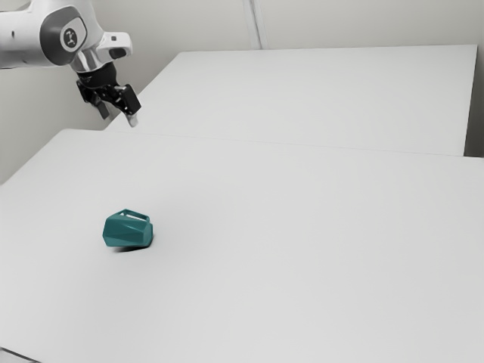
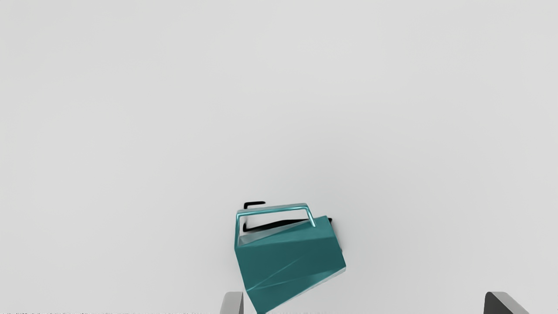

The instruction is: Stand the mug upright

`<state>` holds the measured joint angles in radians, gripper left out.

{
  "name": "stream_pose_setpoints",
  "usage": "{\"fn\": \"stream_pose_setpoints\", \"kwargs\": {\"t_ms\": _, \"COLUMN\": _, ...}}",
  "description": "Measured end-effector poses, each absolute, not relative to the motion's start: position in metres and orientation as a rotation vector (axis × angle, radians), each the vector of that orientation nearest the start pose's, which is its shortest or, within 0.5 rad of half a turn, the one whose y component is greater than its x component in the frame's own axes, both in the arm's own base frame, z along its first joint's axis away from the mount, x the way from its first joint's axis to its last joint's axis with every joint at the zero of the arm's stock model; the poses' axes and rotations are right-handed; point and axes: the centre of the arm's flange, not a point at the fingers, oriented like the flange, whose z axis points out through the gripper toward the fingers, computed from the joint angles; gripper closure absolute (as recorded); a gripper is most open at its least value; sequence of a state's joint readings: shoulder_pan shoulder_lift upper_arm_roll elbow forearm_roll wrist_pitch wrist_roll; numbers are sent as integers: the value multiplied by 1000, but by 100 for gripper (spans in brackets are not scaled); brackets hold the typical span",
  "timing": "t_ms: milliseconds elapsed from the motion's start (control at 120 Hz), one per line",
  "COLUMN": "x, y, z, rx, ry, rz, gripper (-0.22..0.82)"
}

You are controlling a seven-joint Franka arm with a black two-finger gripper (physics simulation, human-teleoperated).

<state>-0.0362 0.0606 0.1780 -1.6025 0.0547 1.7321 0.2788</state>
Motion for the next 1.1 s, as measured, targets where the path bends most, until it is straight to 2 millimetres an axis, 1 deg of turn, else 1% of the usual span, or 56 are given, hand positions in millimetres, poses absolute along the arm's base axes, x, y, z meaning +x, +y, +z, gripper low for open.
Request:
{"fn": "stream_pose_setpoints", "kwargs": {"t_ms": 158, "x": 571, "y": 85, "z": 582, "rx": -3094, "ry": 202, "rz": -70, "gripper": 0}}
{"fn": "stream_pose_setpoints", "kwargs": {"t_ms": 200, "x": 572, "y": 89, "z": 579, "rx": -3128, "ry": 184, "rz": -75, "gripper": 0}}
{"fn": "stream_pose_setpoints", "kwargs": {"t_ms": 250, "x": 570, "y": 99, "z": 577, "rx": -3160, "ry": 154, "rz": -80, "gripper": 0}}
{"fn": "stream_pose_setpoints", "kwargs": {"t_ms": 300, "x": 567, "y": 113, "z": 570, "rx": -3192, "ry": 110, "rz": -74, "gripper": 0}}
{"fn": "stream_pose_setpoints", "kwargs": {"t_ms": 350, "x": 560, "y": 130, "z": 558, "rx": -3229, "ry": 53, "rz": -50, "gripper": 0}}
{"fn": "stream_pose_setpoints", "kwargs": {"t_ms": 467, "x": 541, "y": 179, "z": 528, "rx": -3300, "ry": -100, "rz": 4, "gripper": 0}}
{"fn": "stream_pose_setpoints", "kwargs": {"t_ms": 558, "x": 525, "y": 216, "z": 508, "rx": -3331, "ry": -206, "rz": 38, "gripper": 0}}
{"fn": "stream_pose_setpoints", "kwargs": {"t_ms": 625, "x": 518, "y": 234, "z": 492, "rx": -3349, "ry": -252, "rz": 71, "gripper": 0}}
{"fn": "stream_pose_setpoints", "kwargs": {"t_ms": 675, "x": 519, "y": 238, "z": 479, "rx": -3362, "ry": -253, "rz": 100, "gripper": 0}}
{"fn": "stream_pose_setpoints", "kwargs": {"t_ms": 758, "x": 526, "y": 230, "z": 460, "rx": -3383, "ry": -208, "rz": 144, "gripper": 0}}
{"fn": "stream_pose_setpoints", "kwargs": {"t_ms": 800, "x": 528, "y": 231, "z": 451, "rx": -3393, "ry": -200, "rz": 164, "gripper": 0}}
{"fn": "stream_pose_setpoints", "kwargs": {"t_ms": 917, "x": 527, "y": 244, "z": 424, "rx": -3432, "ry": -220, "rz": 208, "gripper": 0}}
{"fn": "stream_pose_setpoints", "kwargs": {"t_ms": 1008, "x": 529, "y": 249, "z": 405, "rx": -3464, "ry": -218, "rz": 229, "gripper": 0}}
{"fn": "stream_pose_setpoints", "kwargs": {"t_ms": 1100, "x": 527, "y": 261, "z": 381, "rx": -3505, "ry": -237, "rz": 251, "gripper": 0}}
